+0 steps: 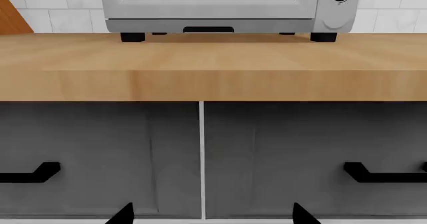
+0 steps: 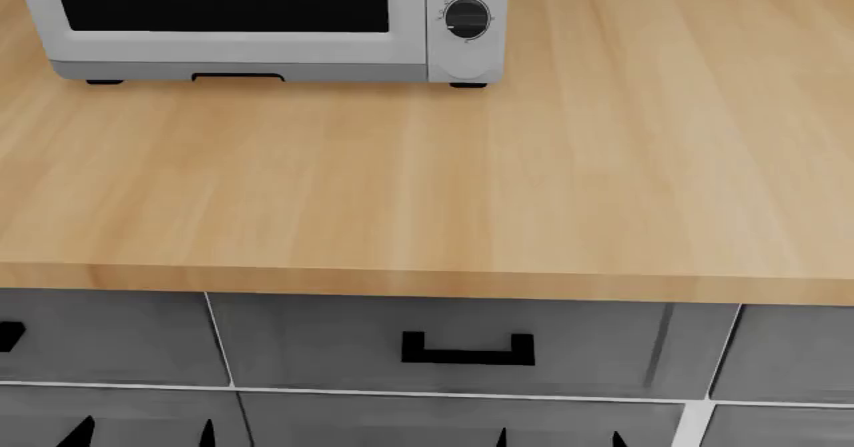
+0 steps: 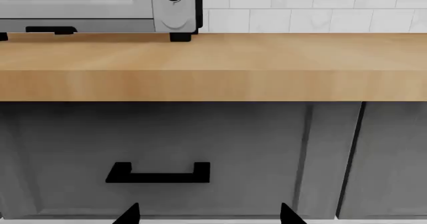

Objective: Navigate to the toaster.

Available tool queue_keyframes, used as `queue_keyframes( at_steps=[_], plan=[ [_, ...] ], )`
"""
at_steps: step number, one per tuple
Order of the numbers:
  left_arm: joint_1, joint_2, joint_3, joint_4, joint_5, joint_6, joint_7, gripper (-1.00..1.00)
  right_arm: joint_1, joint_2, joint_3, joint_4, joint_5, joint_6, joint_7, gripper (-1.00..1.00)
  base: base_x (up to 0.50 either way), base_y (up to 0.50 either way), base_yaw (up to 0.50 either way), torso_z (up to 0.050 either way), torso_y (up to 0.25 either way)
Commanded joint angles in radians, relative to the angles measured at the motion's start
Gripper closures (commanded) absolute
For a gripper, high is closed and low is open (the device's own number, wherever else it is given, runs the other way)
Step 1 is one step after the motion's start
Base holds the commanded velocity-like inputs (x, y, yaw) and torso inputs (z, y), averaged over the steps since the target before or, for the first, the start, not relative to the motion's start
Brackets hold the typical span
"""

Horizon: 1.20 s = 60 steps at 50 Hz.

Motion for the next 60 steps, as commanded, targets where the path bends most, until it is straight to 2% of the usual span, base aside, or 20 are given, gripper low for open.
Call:
queue_keyframes(
  at_steps=[1, 14, 60],
  plan=[
    [0.0, -0.01, 0.011, 0.0, -0.01, 0.0, -0.011, -1.0, 0.0, 0.009, -0.013, 0.0, 0.009, 0.0, 0.013, -1.0, 0.0, 0.0, 0.0, 0.0, 0.0],
    [0.019, -0.045, 0.059, 0.009, -0.021, 0.02, -0.083, -1.0, -0.025, 0.05, -0.065, -0.01, 0.027, -0.044, 0.052, -1.0, 0.0, -0.04, 0.0, 0.0, 0.0],
    [0.026, -0.106, 0.121, 0.028, -0.09, 0.018, -0.146, -1.0, -0.025, 0.106, -0.135, -0.024, 0.07, -0.022, 0.136, -1.0, 0.0, -0.44, 0.0, 0.0, 0.0]
  ],
)
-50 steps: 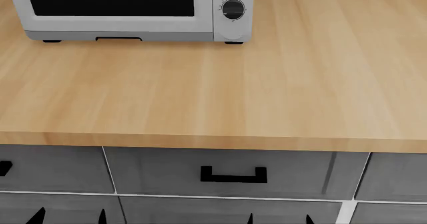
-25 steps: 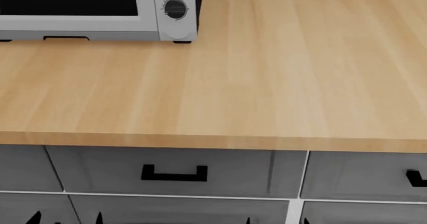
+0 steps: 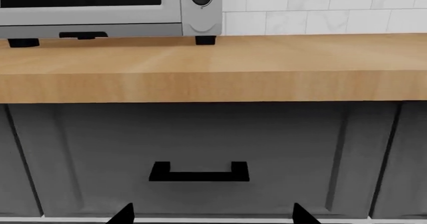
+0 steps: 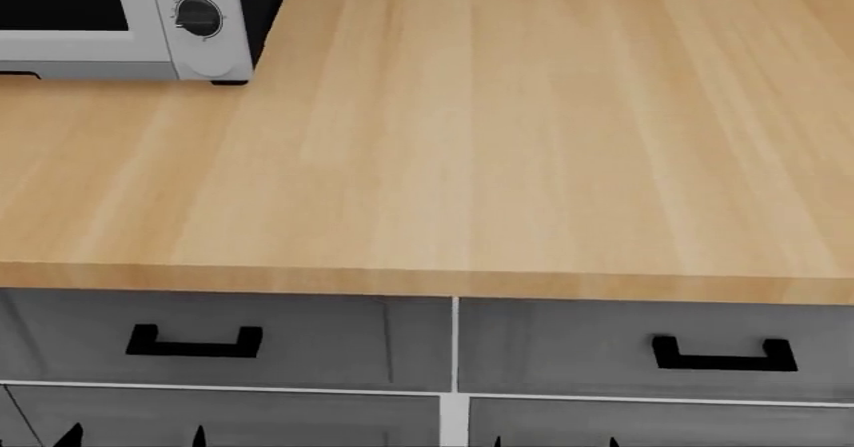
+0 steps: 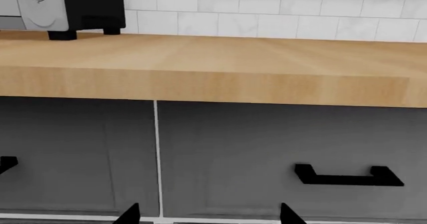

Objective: Navigate to the toaster.

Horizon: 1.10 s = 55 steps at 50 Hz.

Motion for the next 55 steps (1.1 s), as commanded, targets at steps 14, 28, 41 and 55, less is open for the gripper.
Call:
queue_keyframes(
  at_steps=[14, 28, 41, 55],
  plan=[
    [-0.005, -0.023, 0.026, -0.002, -0.03, -0.003, -0.028, -1.0, 0.0, 0.027, -0.028, -0.006, 0.023, 0.003, 0.029, -1.0, 0.0, -0.48, 0.0, 0.0, 0.0],
    [-0.006, -0.032, 0.037, 0.006, -0.04, -0.016, -0.048, -1.0, 0.002, 0.039, -0.042, -0.007, 0.033, 0.011, 0.041, -1.0, 0.0, -0.43, 0.0, 0.0, 0.0],
    [-0.017, -0.041, 0.052, -0.007, -0.044, -0.019, -0.056, -1.0, 0.006, 0.048, -0.052, 0.001, 0.039, 0.008, 0.052, -1.0, 0.0, -0.47, 0.0, 0.0, 0.0],
    [-0.026, -0.049, 0.061, -0.022, -0.056, -0.01, -0.063, -1.0, 0.01, 0.053, -0.067, 0.007, 0.038, 0.0, 0.066, -1.0, 0.0, -0.5, 0.0, 0.0, 0.0]
  ],
)
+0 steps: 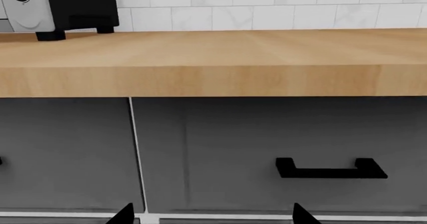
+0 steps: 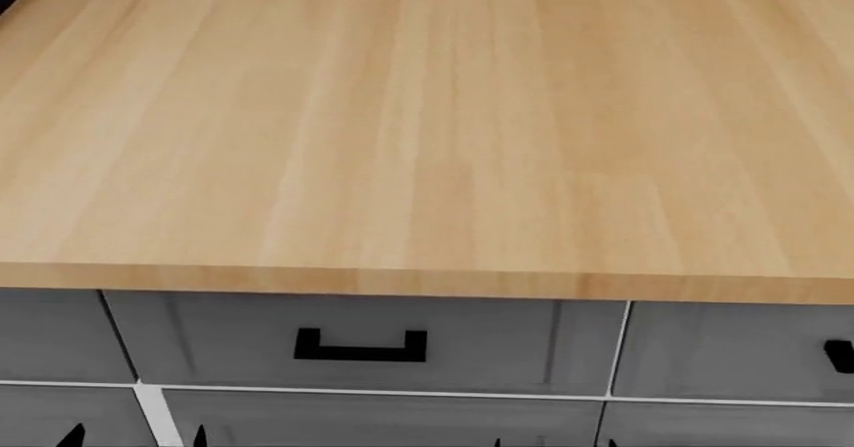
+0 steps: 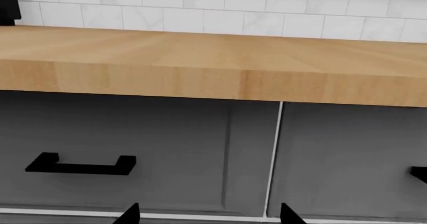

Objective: Navigate to the toaster.

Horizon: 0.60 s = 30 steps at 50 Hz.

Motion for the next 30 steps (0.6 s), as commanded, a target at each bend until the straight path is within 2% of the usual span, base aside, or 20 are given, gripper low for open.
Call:
queue_keyframes(
  at_steps=[1, 30],
  plan=[
    [-0.008, -0.006, 0.009, -0.012, -0.008, 0.005, -0.007, -1.0, 0.005, 0.005, -0.01, 0.008, 0.006, -0.005, 0.009, -1.0, 0.0, -0.5, 0.0, 0.0, 0.0],
    [-0.007, -0.022, 0.031, -0.005, -0.02, 0.003, -0.028, -1.0, 0.005, 0.024, -0.025, 0.003, 0.027, -0.008, 0.025, -1.0, 0.0, -0.5, 0.0, 0.0, 0.0]
  ],
)
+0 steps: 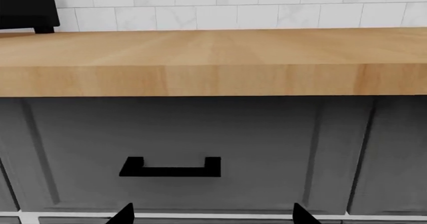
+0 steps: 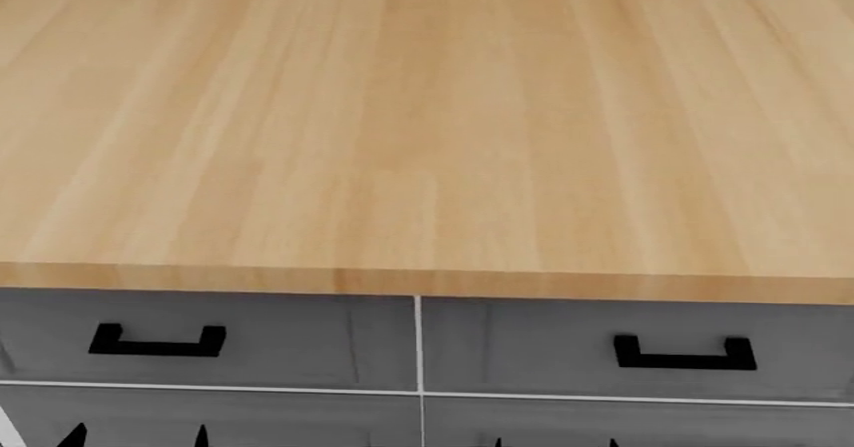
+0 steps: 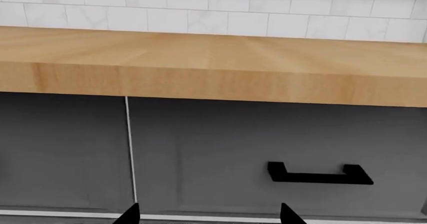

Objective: Navigate to the toaster.

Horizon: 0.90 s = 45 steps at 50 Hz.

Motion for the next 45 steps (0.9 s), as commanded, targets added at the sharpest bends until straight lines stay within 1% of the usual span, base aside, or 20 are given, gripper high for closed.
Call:
queue_keyframes(
  at_steps=[1, 45],
  plan=[
    [0.0, -0.006, 0.009, -0.001, -0.003, 0.004, -0.008, -1.0, 0.001, 0.007, -0.006, -0.002, 0.008, 0.001, 0.006, -1.0, 0.0, -0.5, 0.0, 0.0, 0.0],
    [-0.004, -0.027, 0.035, 0.003, -0.029, 0.006, -0.028, -1.0, 0.004, 0.029, -0.03, -0.002, 0.028, -0.001, 0.029, -1.0, 0.0, -0.5, 0.0, 0.0, 0.0]
  ],
)
